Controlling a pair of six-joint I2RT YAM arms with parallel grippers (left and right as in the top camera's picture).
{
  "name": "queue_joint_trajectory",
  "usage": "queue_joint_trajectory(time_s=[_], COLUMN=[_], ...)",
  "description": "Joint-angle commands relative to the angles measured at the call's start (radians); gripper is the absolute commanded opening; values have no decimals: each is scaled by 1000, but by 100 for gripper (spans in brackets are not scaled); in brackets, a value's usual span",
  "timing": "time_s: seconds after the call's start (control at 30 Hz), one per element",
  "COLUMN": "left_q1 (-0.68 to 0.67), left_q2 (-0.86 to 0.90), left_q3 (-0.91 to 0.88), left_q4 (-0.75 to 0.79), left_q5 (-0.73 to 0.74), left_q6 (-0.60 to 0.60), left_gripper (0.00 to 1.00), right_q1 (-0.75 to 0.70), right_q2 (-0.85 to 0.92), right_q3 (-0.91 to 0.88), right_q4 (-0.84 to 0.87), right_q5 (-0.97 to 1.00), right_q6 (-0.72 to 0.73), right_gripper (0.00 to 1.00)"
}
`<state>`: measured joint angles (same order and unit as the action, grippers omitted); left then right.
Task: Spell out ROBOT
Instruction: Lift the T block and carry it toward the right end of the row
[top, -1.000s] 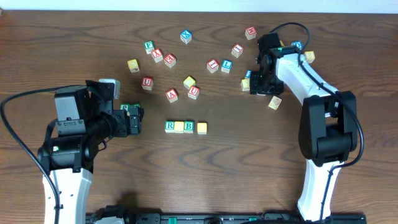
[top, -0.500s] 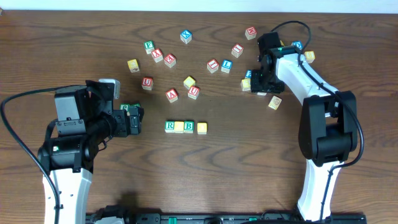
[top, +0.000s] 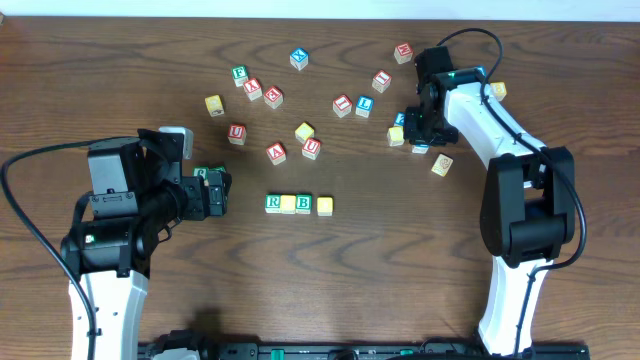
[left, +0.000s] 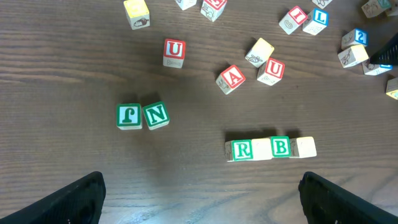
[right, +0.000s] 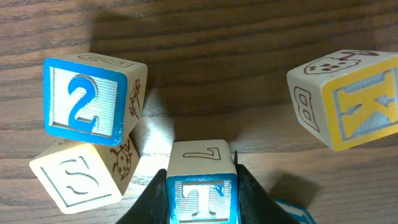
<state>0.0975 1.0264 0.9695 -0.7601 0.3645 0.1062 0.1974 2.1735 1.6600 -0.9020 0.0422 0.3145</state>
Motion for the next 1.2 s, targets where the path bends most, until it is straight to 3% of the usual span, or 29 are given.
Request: queue_joint_trajectory(time_s=[0.0,0.37,0.73,0.83,1.0,1.17], left_q1=[4,4,4,4,4,4], left_q2=[-2,-2,-2,-2,-2,-2], left_q3=[3,3,3,3,3,3], left_q4=[-3,-3,-3,-3,-3,-3], left_q5=[1,1,1,1,1,1], left_q6=[13,13,13,13,13,13], left_gripper=[97,97,97,97,97,97], right_q1=[6,7,58,109,225,387], right_q2=[1,-45,-267,-340,-447,-604], right_q3=[21,23,22,21,-1,-201], right_q4=[-18,-64,-185,-230,-241,-188], right_q5=[11,4,-21,-26,20,121], right_q6=[11,11,11,4,56,175], right_gripper=[20,15,7,1,1,1])
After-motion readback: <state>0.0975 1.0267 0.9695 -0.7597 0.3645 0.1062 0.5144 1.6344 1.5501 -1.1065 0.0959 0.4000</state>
